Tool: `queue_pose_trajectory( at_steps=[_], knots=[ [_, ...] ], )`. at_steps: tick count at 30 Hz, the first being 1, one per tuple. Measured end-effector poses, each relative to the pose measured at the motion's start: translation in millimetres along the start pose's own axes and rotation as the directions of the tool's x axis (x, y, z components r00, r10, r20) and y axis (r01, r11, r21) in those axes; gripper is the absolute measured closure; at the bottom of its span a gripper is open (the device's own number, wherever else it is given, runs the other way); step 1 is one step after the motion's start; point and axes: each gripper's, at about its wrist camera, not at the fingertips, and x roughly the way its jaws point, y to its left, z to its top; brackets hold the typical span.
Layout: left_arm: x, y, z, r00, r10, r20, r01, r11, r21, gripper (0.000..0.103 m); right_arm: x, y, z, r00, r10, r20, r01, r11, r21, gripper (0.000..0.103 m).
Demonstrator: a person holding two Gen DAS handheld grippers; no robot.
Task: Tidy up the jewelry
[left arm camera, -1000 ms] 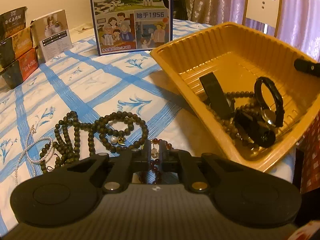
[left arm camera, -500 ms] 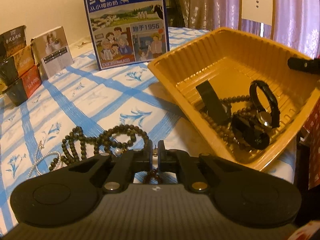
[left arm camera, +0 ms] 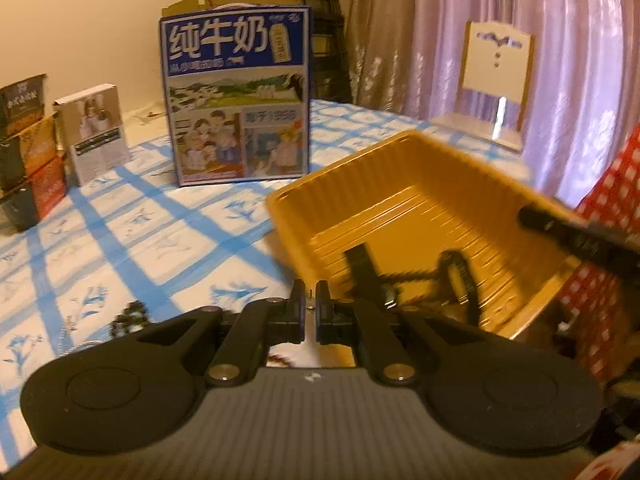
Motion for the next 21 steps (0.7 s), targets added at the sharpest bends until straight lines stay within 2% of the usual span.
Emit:
queue_pose_trajectory(
  at_steps=[12, 21],
  knots=[
    [30.2, -35.0, 16.5, 0.990, -0.138, -0.031, 0.136, 0.989, -0.056, 0.100, 0.2, -0.4, 0.0, 1.000, 0.001, 0.000, -0.001, 1.000, 0.002, 0.097],
    [51.9, -47.0, 25.8, 0.982, -0.185, -0.048, 0.181, 0.981, -0.075, 0.099, -0.1, -0.3, -0.1, 1.000, 0.000, 0.000, 0.000, 1.000, 0.001, 0.097]
  ],
)
